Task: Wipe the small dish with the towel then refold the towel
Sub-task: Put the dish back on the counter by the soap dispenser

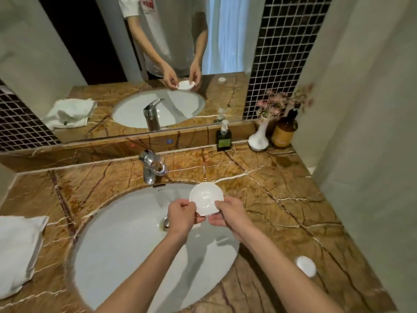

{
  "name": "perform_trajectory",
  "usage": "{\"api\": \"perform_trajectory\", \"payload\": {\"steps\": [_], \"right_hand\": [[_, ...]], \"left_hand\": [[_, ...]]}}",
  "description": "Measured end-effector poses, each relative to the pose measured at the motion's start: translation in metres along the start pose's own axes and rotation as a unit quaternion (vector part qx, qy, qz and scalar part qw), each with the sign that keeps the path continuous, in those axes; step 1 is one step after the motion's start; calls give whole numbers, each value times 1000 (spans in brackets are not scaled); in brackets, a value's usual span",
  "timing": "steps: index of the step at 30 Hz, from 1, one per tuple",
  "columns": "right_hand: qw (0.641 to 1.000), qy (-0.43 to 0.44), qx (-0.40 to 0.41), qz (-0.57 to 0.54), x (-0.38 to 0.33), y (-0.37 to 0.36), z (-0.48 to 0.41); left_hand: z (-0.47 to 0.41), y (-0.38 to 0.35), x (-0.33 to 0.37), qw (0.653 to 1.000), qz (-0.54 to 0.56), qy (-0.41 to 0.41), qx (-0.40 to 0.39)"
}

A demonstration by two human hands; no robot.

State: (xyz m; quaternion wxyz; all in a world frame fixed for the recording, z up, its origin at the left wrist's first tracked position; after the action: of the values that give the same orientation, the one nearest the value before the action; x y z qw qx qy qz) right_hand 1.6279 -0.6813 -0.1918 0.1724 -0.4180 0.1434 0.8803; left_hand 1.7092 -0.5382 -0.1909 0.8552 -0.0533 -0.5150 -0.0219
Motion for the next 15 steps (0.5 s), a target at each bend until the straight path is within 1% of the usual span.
{"api": "perform_trajectory", "payload": {"steps": [4,8,11,15], "right_hand": [[998,-18,-47,38,-1,25,-15],[995,-27,-64,65,-4,46,-31],[995,-32,-46,88,-7,54,-44],[989,-27,2,145,-8,59,-67]], "left_hand": [[-2,-34,-7,999,9,4,37],[-5,-58,-14,997,19,3,80],[-8,-65,-21,995,22,15,98],[-23,-70,-26,997,10,40,66]]}}
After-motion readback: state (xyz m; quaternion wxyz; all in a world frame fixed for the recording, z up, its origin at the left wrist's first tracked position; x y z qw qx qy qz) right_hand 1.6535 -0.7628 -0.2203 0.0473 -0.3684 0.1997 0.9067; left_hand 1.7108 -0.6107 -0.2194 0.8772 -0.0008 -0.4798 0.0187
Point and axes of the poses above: each hand's wrist, its own z-axis away from the middle knuckle, its own y-axis out of the back of the hand, x = y × z, the point moved 9 cm from there along -z, towards the middle knuckle, and after that the axes turned 14 degrees about z, right-handed, at the moved point
